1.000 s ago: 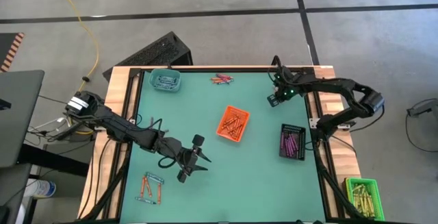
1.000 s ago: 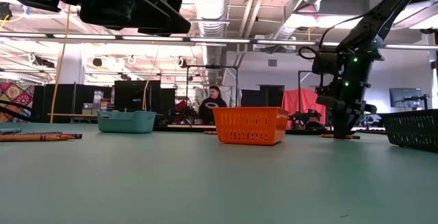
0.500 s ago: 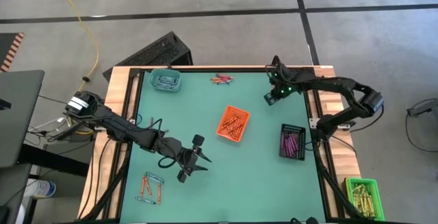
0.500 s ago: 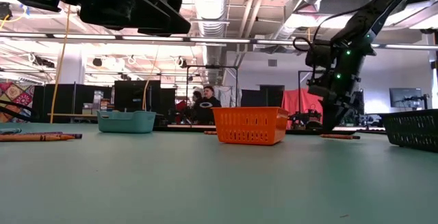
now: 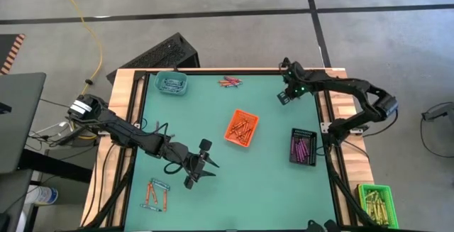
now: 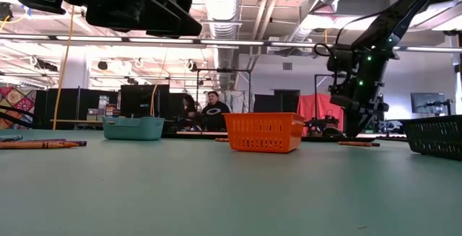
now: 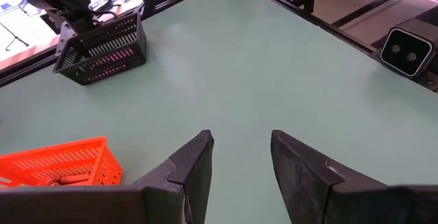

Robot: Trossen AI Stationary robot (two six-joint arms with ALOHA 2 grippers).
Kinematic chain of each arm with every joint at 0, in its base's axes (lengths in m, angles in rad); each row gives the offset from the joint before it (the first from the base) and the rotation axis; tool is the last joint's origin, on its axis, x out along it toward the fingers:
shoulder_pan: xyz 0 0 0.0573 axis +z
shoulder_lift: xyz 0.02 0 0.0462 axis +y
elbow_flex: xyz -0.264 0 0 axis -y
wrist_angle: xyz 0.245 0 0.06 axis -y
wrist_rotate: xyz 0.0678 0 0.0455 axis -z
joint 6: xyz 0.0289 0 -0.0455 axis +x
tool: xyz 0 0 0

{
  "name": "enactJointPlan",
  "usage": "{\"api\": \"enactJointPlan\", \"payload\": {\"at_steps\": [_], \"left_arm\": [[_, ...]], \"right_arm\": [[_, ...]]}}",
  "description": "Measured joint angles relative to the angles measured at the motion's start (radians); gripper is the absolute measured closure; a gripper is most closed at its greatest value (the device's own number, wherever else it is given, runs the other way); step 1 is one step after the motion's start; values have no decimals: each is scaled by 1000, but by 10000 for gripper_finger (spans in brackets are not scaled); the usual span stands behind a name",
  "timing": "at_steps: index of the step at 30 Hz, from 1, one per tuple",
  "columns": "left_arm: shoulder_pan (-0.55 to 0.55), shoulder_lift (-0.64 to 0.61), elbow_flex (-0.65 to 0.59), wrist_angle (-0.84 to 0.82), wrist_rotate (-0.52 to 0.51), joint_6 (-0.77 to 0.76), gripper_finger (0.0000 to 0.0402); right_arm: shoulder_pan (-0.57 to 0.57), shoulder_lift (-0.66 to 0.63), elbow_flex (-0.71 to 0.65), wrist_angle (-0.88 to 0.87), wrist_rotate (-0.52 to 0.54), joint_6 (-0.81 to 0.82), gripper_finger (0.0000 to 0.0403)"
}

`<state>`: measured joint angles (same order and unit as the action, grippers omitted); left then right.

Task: Sort crayons
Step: Put the orange crayon into the orange bin

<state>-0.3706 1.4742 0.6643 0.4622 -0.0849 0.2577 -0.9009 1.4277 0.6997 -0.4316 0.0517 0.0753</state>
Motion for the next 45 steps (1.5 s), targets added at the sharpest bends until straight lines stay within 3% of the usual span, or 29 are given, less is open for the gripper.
{"api": "enactJointPlan", "payload": {"at_steps": [45], "left_arm": [[0,0,0,8,0,-16,262]], "right_arm": [[81,10,-87,59,60,17,337]]}}
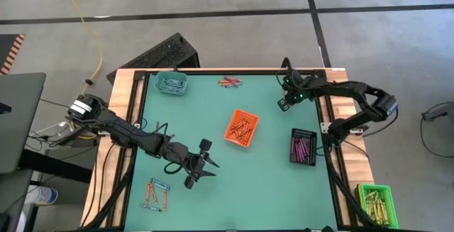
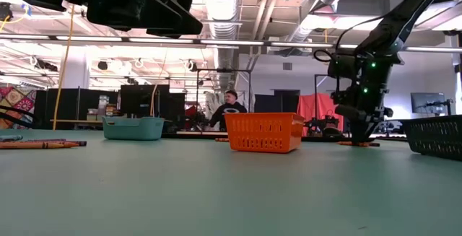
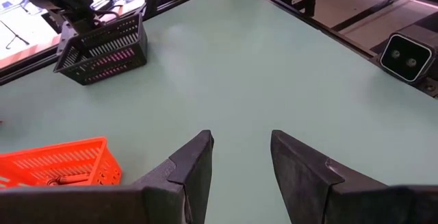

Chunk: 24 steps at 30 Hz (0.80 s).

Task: Sort crayons
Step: Put the orange crayon into the orange bin

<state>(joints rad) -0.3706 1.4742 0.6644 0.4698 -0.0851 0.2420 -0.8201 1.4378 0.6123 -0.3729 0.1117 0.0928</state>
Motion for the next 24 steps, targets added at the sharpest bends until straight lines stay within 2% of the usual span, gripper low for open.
{"api": "enactJointPlan", "payload": {"at_steps": [6,14,24], "left_arm": [[0,0,0,0,20,0,262],[0,0,0,0,26,1,262],[0,0,0,0,26,6,262]], "right_arm": [[38,48,4,-19,38,12,342],[52,49,4,-30,48,31,395],[86,54,50,-72,27,37,398]]}}
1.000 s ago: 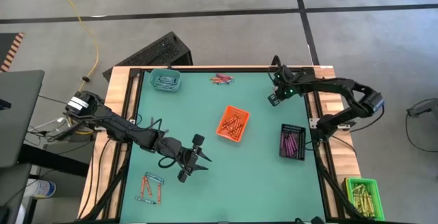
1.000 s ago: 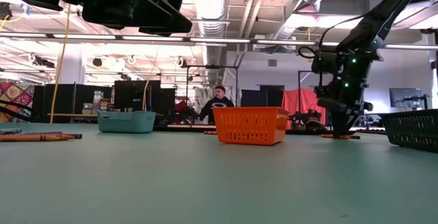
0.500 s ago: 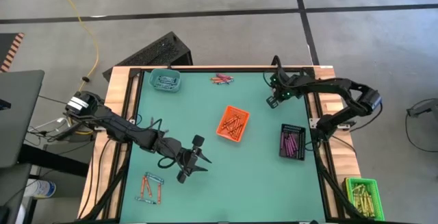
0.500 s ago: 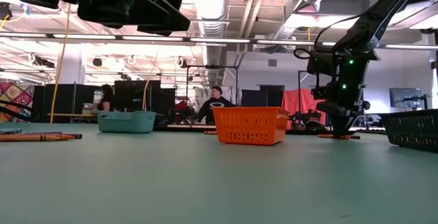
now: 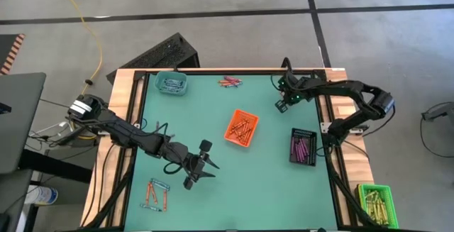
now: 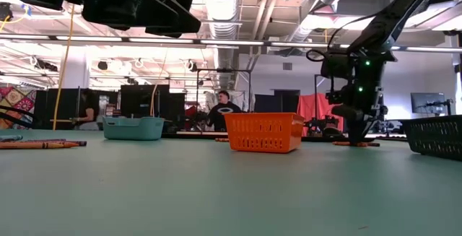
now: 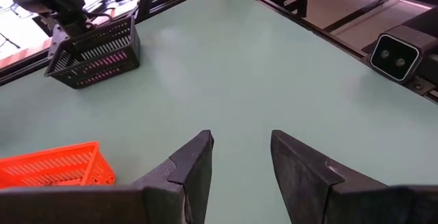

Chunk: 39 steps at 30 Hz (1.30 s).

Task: Sort crayons
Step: Put the orange crayon into the orange bin

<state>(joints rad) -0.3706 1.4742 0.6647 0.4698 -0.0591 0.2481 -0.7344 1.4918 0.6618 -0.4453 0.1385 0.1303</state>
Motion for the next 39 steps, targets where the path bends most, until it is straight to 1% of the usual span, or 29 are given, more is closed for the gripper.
{"api": "enactJointPlan", "payload": {"at_steps": [8,13,21,28,34,39], "left_arm": [[0,0,0,-4,-1,-3,262],[0,0,0,-11,-7,-4,262],[0,0,0,-24,-7,-22,262],[0,0,0,-62,-8,-38,262],[0,0,0,-98,-8,-64,262],[0,0,0,-121,-8,-78,262]], "right_arm": [[105,4,93,-1,-92,-39,400],[194,3,143,-2,-86,-83,400],[337,1,212,1,-67,-201,400],[468,0,268,58,-57,-353,400],[584,0,279,166,-57,-516,400],[650,1,279,195,-57,-624,400]]}}
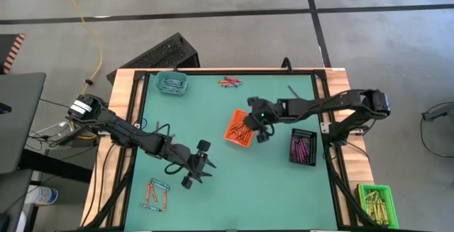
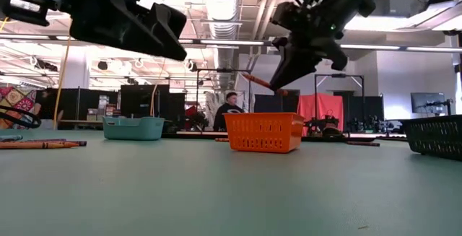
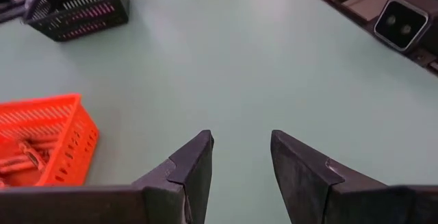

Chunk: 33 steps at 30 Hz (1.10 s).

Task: Sort crayons
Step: Put the orange crayon into the orange bin

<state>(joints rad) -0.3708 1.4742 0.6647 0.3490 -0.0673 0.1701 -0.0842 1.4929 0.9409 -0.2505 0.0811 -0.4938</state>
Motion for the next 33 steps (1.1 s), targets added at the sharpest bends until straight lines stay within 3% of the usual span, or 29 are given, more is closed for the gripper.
{"api": "enactJointPlan", "payload": {"at_steps": [18,33], "left_arm": [[0,0,0,2,0,-38,262],[0,0,0,9,0,-45,262]], "right_arm": [[57,0,0,-1,20,-192,398],[32,1,0,-38,19,-199,395]]}}
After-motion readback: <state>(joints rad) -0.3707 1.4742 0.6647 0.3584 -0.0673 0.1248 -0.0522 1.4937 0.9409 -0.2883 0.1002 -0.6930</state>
